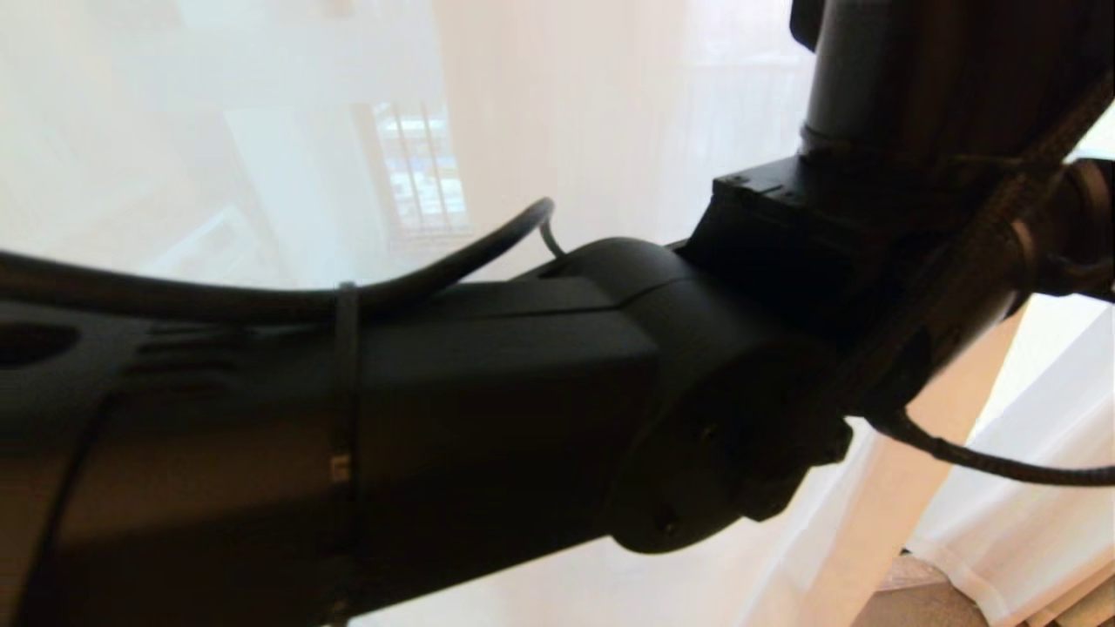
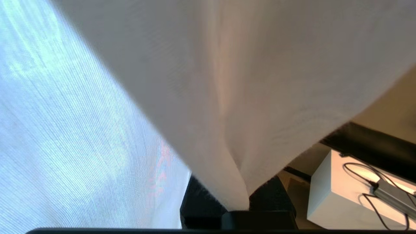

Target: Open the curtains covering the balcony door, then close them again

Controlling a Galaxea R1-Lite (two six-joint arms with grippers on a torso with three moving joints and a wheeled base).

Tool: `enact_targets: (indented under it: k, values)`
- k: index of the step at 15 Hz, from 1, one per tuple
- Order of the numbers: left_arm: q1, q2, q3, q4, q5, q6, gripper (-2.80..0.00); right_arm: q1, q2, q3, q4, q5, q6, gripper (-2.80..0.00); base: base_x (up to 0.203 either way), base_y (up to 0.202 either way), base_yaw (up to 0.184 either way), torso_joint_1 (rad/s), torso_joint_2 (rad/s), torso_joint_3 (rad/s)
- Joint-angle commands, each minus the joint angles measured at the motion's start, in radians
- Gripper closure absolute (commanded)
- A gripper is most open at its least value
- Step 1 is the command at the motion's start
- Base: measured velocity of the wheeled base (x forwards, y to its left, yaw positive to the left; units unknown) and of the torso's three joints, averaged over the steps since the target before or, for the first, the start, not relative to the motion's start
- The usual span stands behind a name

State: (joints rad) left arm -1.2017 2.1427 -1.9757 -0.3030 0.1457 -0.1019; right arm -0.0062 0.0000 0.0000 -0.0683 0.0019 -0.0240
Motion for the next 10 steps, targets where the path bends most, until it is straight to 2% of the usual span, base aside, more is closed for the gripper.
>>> enact_targets:
  k: [1, 10]
  values:
    - [0.002, 0.014, -0.002, -0.004, 0.002, -0.001, 0.0, 0.0, 0.0, 0.0, -0.001, 0.001, -0.001, 0.0, 0.0, 0.0, 0.0, 0.0, 0.0, 0.0]
    - [-0.001, 0.048, -0.009, -0.005, 0.001, -0.001, 0.0, 0.0, 0.001, 0.0, -0.001, 0.0, -0.001, 0.0, 0.0, 0.0, 0.0, 0.0, 0.0, 0.0]
